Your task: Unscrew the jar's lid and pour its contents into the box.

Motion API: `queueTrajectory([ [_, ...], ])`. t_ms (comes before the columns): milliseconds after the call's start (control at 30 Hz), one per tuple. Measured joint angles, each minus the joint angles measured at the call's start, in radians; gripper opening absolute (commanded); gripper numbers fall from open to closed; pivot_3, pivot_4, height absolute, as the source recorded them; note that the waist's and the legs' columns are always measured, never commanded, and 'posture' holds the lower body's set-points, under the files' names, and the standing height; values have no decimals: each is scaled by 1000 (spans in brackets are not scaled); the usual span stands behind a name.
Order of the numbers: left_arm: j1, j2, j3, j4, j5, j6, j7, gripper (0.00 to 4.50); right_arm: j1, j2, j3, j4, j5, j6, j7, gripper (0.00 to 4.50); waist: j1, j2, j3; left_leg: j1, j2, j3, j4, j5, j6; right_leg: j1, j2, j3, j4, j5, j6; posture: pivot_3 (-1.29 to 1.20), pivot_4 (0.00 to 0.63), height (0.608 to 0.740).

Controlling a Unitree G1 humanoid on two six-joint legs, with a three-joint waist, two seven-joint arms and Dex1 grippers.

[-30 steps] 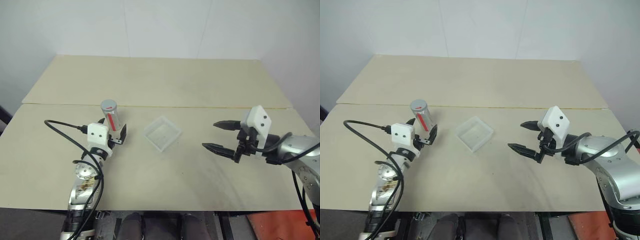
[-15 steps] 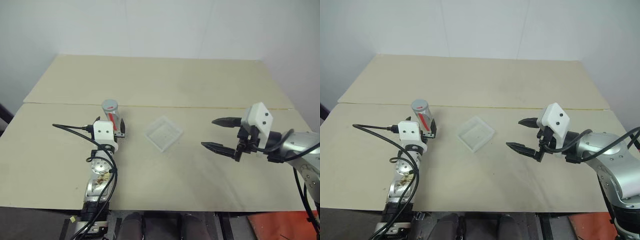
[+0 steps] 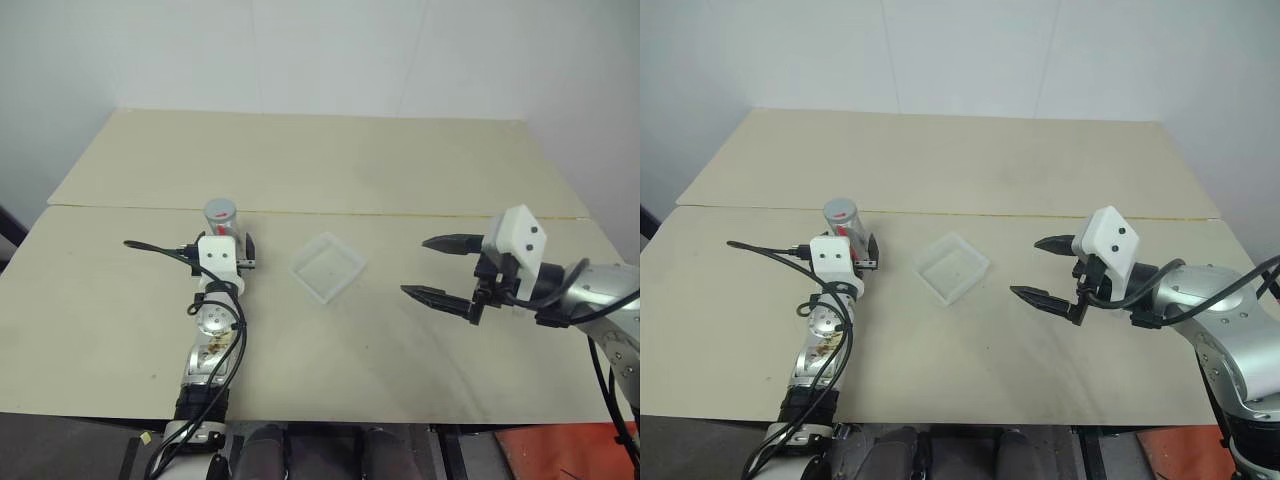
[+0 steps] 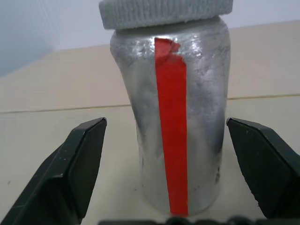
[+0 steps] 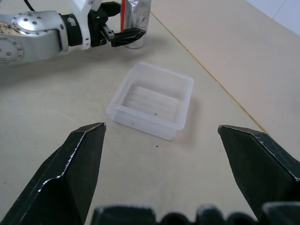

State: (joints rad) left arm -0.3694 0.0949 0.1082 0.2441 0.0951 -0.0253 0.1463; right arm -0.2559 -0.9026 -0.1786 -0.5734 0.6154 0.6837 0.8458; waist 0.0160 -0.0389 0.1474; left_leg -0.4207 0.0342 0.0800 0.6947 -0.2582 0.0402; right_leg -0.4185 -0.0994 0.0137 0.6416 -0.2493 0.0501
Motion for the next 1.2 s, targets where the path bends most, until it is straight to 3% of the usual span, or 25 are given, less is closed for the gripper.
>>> queueTrajectory([
  [833,-179,-19,9,318,-5,-113,103,4464,25,-14,-13,-24,36,2,0,4500,6,0,0,-1,0,0,0,0,0,0,0,0,0,0,1,0,150,740],
  [1033,-179,-19,10,325,-23,-140,96,2558,28,-17,-26,-28,36,2,1,4500,6,0,0,-1,0,0,0,0,0,0,0,0,0,0,1,0,150,740],
  [1200,-182,-17,5,338,-20,-156,99,2394,30,-19,-26,-28,36,2,4,4500,8,0,0,-1,0,0,0,0,0,0,0,0,0,0,1,0,150,740],
])
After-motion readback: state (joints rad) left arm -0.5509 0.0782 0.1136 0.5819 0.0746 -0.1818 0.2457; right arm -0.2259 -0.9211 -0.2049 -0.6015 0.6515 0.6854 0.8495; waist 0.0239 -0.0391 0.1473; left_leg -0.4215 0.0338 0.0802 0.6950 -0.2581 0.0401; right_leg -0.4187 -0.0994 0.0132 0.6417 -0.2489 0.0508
